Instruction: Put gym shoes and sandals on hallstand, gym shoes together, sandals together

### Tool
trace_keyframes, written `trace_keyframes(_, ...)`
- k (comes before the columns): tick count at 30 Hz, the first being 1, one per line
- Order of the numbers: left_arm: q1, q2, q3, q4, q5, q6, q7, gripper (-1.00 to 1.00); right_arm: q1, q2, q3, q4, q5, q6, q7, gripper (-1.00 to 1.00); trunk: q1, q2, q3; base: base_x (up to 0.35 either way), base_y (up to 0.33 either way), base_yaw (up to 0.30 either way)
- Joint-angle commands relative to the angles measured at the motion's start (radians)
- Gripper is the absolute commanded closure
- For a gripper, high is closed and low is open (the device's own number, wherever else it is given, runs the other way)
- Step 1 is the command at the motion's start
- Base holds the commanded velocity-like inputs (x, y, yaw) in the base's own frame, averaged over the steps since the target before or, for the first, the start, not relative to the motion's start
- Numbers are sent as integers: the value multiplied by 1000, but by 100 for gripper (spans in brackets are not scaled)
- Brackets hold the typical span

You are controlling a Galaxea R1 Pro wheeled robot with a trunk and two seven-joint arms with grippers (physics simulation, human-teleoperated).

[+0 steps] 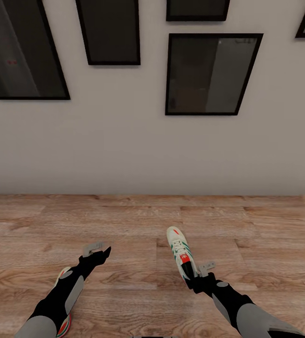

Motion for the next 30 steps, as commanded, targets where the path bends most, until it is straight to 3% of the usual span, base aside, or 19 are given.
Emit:
trace_keyframes(1,0,0,0,0,0,0,0,-100,0,0,0,0,-1,0,-2,100,0,0,0,0,0,0)
trace_keyframes(17,0,15,6,-1,0,-1,0,-100,0,0,0,1,-1,0,-2,100,0,0,0,-6,16,49)
trace_keyframes(30,0,15,6,-1,0,-1,0,-100,1,0,0,2,-1,0,-2,100,0,0,0,0,0,167)
